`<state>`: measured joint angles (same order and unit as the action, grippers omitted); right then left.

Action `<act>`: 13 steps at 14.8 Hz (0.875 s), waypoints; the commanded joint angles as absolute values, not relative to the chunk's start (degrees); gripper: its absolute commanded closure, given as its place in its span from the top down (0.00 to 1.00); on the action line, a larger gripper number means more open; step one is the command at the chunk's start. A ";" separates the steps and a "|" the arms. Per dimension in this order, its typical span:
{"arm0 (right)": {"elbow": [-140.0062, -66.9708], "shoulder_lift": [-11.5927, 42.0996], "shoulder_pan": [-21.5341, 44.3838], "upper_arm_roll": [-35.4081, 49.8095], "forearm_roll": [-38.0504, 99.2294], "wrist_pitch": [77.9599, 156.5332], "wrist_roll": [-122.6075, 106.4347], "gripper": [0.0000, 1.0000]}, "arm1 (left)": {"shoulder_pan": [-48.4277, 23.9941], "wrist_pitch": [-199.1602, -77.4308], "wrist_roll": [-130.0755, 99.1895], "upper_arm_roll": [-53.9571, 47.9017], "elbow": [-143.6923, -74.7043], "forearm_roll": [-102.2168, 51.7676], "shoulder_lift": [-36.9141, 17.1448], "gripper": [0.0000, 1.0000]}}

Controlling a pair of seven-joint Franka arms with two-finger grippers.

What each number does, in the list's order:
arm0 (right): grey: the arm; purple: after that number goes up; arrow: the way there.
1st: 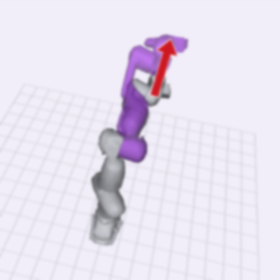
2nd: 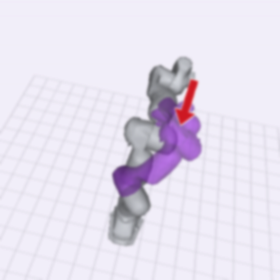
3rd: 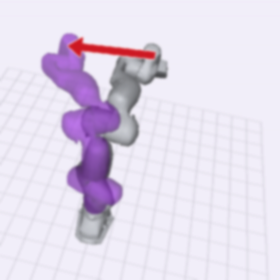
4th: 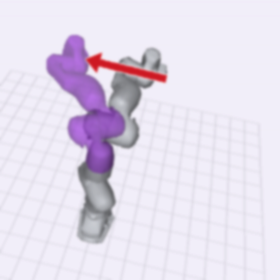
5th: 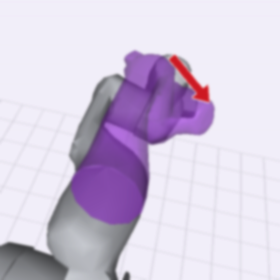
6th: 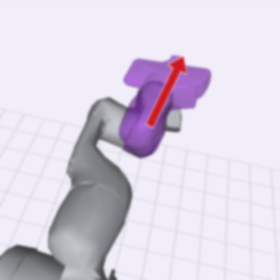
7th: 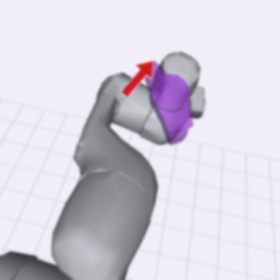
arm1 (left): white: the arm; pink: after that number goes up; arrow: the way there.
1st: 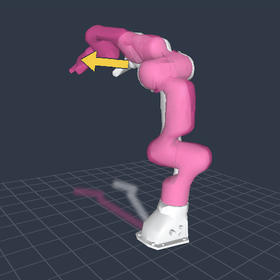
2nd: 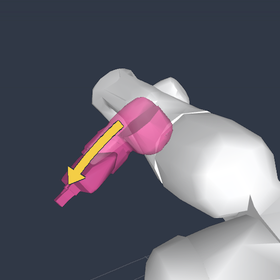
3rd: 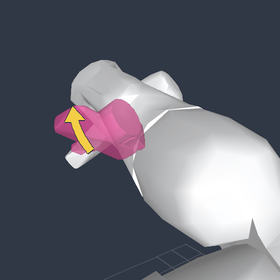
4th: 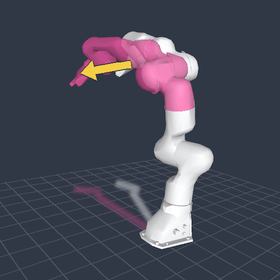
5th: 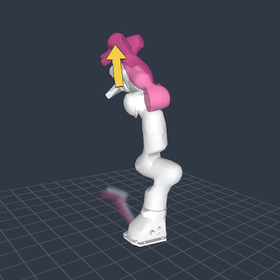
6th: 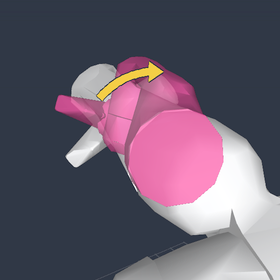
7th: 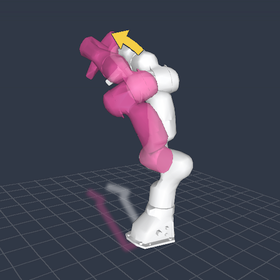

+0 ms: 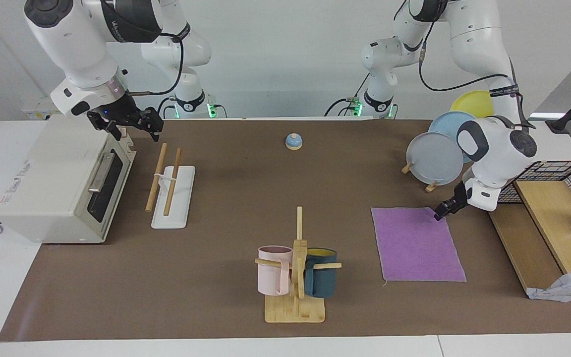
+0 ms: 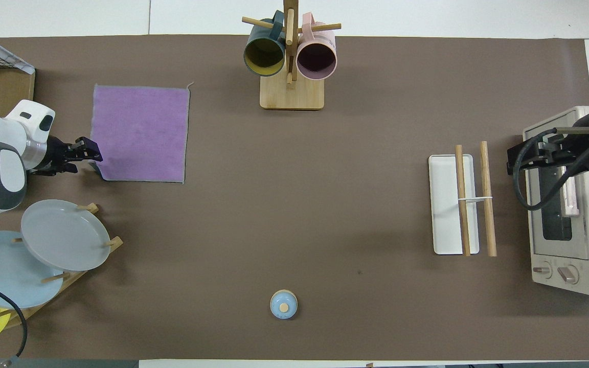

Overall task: Fold towel and hang on rack
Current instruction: 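Grasp the purple towel's edge nearest the left gripper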

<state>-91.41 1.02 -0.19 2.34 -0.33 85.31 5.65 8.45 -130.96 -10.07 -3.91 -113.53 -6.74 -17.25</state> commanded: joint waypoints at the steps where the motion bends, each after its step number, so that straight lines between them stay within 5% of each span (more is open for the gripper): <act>1: -91.93 0.18 -0.53 2.55 0.70 84.73 6.42 1.00 | 8.44 -131.57 -11.60 -4.04 -112.94 -7.47 -18.45 0.69; 7: -91.93 0.18 -0.53 2.55 0.70 84.73 6.42 1.00 | 8.44 -130.87 -11.69 -4.04 -113.20 -7.47 -18.54 0.55; 13: -91.93 0.18 -0.53 2.55 0.70 84.73 6.42 1.00 | 8.35 -130.17 -11.69 -4.04 -113.12 -7.47 -18.54 0.27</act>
<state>-91.41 1.02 -0.19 2.34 -0.33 85.31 5.64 8.45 -130.82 -11.27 -4.08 -113.54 -6.79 -18.19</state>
